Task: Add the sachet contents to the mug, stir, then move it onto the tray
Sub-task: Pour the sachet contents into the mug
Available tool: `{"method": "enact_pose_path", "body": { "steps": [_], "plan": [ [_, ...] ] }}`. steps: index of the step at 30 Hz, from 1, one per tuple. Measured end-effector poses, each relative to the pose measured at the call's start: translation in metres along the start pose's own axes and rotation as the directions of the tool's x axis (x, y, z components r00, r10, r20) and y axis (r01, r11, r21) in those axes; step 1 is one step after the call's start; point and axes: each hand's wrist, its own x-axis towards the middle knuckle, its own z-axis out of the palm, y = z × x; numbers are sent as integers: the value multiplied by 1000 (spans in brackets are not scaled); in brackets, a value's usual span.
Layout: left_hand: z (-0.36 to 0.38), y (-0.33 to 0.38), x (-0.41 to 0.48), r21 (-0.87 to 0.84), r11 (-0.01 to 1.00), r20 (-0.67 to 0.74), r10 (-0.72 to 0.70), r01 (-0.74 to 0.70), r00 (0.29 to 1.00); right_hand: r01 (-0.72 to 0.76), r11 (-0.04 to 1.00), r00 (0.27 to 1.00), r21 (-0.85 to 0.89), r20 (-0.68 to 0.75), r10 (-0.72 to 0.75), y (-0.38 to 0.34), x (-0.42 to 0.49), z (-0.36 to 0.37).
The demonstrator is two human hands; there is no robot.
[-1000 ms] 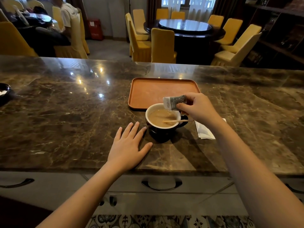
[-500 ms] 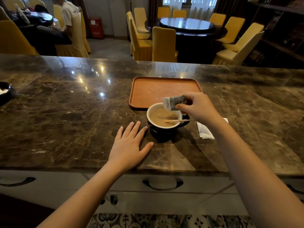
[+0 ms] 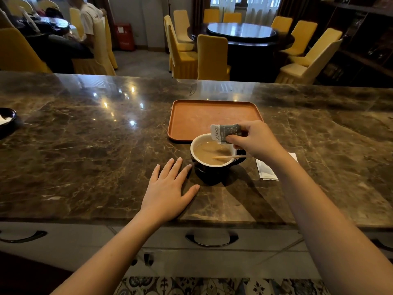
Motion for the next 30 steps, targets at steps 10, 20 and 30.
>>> {"method": "enact_pose_path", "body": {
  "steps": [10,20,30],
  "plan": [
    [-1,0,0,-10,1000,1,-1,1,1000,-7,1000,1000,10,-9,7,-1,0,1],
    [0,0,0,-15,1000,-4,-1,1,1000,19,999,1000,-27,-4,-19,-2,1,0],
    [-1,0,0,-19,1000,3,-1,1,1000,27,999,999,-25,-22,-28,1,1,0]
  ]
}}
